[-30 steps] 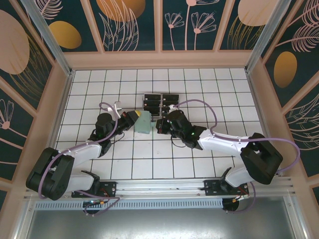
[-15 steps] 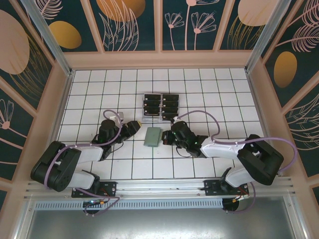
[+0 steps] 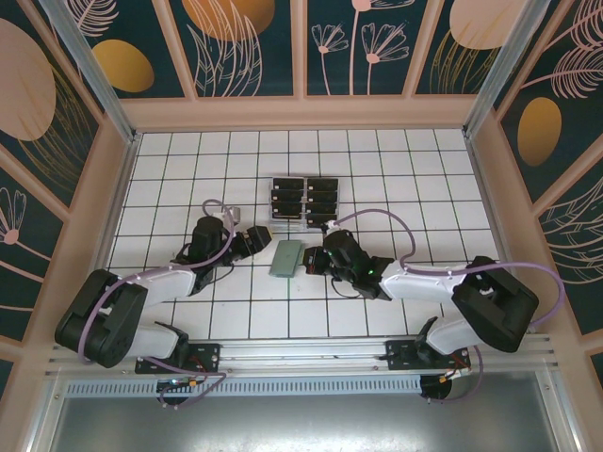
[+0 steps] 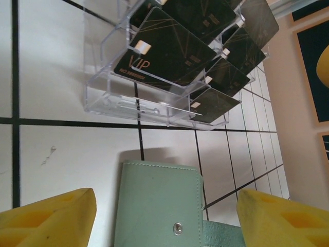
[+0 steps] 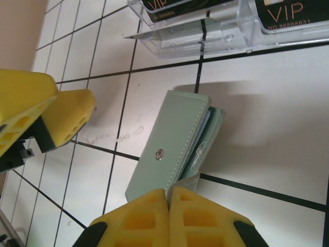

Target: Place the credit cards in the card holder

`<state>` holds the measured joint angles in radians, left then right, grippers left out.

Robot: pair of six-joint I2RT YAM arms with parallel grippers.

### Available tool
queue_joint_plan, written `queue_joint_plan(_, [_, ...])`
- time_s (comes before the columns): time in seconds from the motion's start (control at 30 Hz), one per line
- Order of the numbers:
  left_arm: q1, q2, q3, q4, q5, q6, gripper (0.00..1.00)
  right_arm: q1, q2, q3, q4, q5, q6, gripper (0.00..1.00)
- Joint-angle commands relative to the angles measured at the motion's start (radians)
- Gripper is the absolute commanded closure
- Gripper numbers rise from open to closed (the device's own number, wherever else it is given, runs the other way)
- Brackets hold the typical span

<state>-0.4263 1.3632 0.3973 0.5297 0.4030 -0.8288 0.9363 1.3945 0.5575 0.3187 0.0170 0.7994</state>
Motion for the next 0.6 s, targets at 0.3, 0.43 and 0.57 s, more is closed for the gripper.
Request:
queue_joint_plan(0.3, [-0.135,0.065,0.162,-0.210,-0.126,0.127,0.24,0.006,-0.049,0.039,0.031,0.003,0.003,1.00])
queue_joint_plan(0.43, [-0.173,0.083,0.205,-0.261,-0.183,0.154,0.24,0.007,-0.051,0.038,0.033,0.003,0.002,1.00])
queue_joint_plan(0.57, [-0.193,0.097,0.224,-0.281,-0.208,0.166,0.22,0.006,-0.058,0.038,0.034,0.003,0.002,1.00])
